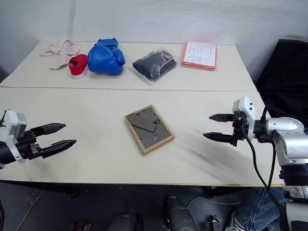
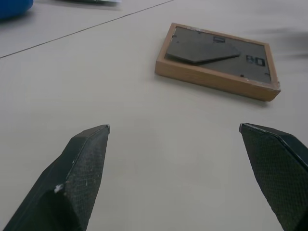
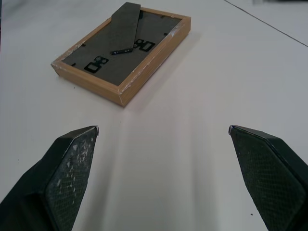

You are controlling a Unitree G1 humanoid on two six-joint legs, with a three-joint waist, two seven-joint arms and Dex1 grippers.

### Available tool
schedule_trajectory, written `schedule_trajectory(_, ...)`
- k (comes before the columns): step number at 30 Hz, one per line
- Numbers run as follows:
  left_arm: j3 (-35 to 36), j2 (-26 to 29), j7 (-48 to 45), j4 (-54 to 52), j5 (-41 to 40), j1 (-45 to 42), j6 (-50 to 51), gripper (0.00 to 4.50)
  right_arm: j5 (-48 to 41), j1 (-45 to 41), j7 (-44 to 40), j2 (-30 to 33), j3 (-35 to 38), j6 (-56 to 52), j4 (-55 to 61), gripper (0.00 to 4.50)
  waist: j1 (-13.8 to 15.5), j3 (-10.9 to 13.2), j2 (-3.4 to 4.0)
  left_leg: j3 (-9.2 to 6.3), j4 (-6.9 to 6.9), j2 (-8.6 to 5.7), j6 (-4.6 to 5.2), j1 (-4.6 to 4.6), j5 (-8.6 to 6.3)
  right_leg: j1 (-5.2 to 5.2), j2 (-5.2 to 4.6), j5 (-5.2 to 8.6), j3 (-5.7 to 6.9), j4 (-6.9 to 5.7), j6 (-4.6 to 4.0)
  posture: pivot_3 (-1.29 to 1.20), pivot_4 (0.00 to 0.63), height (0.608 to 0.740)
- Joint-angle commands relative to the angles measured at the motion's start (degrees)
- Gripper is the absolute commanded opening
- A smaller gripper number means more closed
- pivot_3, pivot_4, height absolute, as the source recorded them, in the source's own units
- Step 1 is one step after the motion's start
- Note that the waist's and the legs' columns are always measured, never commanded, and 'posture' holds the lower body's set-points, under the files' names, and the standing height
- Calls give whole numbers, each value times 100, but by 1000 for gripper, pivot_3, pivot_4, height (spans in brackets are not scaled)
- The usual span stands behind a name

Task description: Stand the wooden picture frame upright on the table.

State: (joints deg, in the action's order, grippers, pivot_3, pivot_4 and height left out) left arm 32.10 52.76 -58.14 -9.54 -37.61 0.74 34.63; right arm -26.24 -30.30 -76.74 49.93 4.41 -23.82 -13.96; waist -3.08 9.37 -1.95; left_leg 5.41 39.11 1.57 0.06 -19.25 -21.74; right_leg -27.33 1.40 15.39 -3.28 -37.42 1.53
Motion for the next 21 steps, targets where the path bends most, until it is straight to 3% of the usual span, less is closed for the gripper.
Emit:
schedule_trajectory(1, 66, -32, 121, -372, 64, 118, -145, 4500, -40, -37, 34, -107, 75, 79, 102, 4463, 1, 0, 0, -1, 0, 1, -1, 0, 0, 0, 0, 0, 1, 0, 0, 0, 150, 740)
schedule_trajectory(12, -86, 14, 368, -639, 205, 296, -40, 4500, 74, -31, 212, -226, 51, 79, 227, 4463, -10, 3, 6, 0, 0, 0, -6, 2, 2, -1, 0, 0, 0, -7, -1, 0, 150, 740)
schedule_trajectory(16, -594, 83, 295, -717, 423, 110, -191, 4500, 356, -209, 480, -397, -69, 357, 113, 4463, -15, 3, 6, 0, 0, -1, -6, 3, 2, -1, 0, 0, 0, -7, -1, 0, 150, 740)
schedule_trajectory(19, -1307, 172, 74, -622, 844, -101, -560, 4164, 607, -417, 590, -617, -302, 542, -15, 3910, -29, 3, 6, 3, 0, -1, -8, 5, 3, -1, 1, 0, -3, -10, -1, 0, 150, 740)
schedule_trajectory(21, -1852, 176, -36, -401, 1204, -454, -850, 3671, 891, -591, 687, -818, -540, 792, -191, 3238, -24, 4, 7, 3, 0, -3, -11, 5, 5, -2, 1, 0, -3, -12, -1, 0, 150, 740)
